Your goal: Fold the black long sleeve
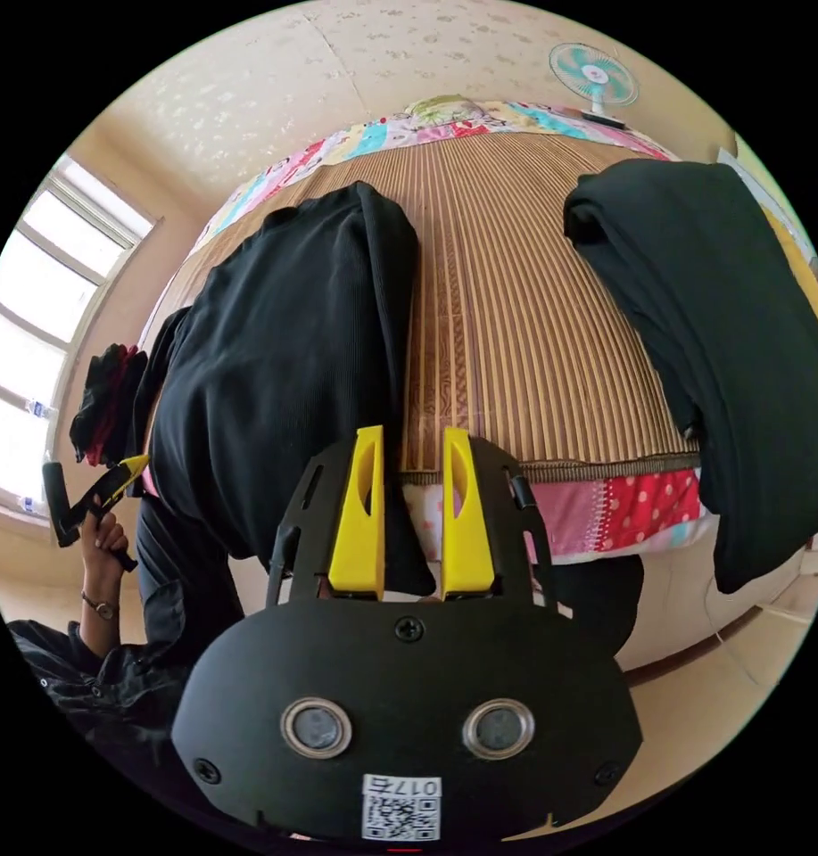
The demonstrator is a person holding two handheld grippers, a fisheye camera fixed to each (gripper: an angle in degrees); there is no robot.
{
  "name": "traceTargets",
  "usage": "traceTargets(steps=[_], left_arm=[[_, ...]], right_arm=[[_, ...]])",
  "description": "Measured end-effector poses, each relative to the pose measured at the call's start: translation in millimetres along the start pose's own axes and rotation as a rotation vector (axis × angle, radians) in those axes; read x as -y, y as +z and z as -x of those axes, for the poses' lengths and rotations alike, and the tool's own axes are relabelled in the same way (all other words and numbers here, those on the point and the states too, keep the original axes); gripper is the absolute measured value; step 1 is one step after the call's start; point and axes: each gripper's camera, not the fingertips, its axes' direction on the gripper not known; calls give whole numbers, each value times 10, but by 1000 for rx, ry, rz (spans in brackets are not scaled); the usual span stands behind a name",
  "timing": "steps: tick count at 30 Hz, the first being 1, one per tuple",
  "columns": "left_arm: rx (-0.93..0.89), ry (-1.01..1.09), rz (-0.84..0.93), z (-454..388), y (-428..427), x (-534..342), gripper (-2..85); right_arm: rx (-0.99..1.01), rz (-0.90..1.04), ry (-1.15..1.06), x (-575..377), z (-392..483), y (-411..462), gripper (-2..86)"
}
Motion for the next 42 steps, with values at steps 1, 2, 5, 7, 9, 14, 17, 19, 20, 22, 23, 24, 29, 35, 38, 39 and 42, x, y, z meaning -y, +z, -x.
traceTargets(steps=[1, 2, 5, 7, 9, 14, 17, 19, 20, 22, 23, 24, 29, 35, 38, 39, 42], left_arm=[[4, -19, -24, 18, -38, -36, 107], [8, -26, -27, 35, -28, -48, 109], [24, -36, 29, 66, 124, -15, 113], [26, -30, 70, 61, 244, 16, 112], [73, -35, 83, 44, 290, 30, 100], [23, -50, 12, 89, 68, -65, 22], [62, -41, -118, 97, -182, -210, 6], [71, -64, -92, 145, -175, -216, 3], [67, -91, -75, 196, -164, -218, 2], [42, -114, -80, 248, -175, -233, 0], [41, -121, -77, 262, -182, -242, -1], [42, -120, -76, 262, -189, -247, -2], [27, -118, -124, 254, -397, -327, -5], [13, -127, -116, 320, -515, -361, -4], [-25, -137, -96, 365, -533, -375, -4], [-26, -134, -104, 363, -552, -390, -4], [-28, -97, -176, 338, -716, -496, -4]], right_arm=[[46, 26, -25, 26, -7, 26, 62], [105, 50, -39, 57, -19, 59, 50], [146, 55, -5, 117, -105, 66, 41], [178, 51, 30, 134, -167, 75, 40], [216, 43, 42, 127, -191, 95, 42], [237, -22, 98, 19, -239, 3, 63], [228, -75, 133, -35, -281, -63, 75], [233, -55, 121, -14, -276, -33, 78], [234, -29, 121, 6, -264, 13, 78], [232, -12, 112, 21, -216, 63, 72], [223, 11, 99, 36, -169, 92, 62], [217, 24, 89, 45, -142, 102, 56], [196, 11, 5, 149, 0, -207, 24], [66, -192, -39, 542, 18, -1179, 20], [-193, -384, 118, 756, -122, -1889, 28], [-197, -430, 153, 757, -156, -2034, 33], [-132, -566, 178, 659, -115, -2457, 59]])
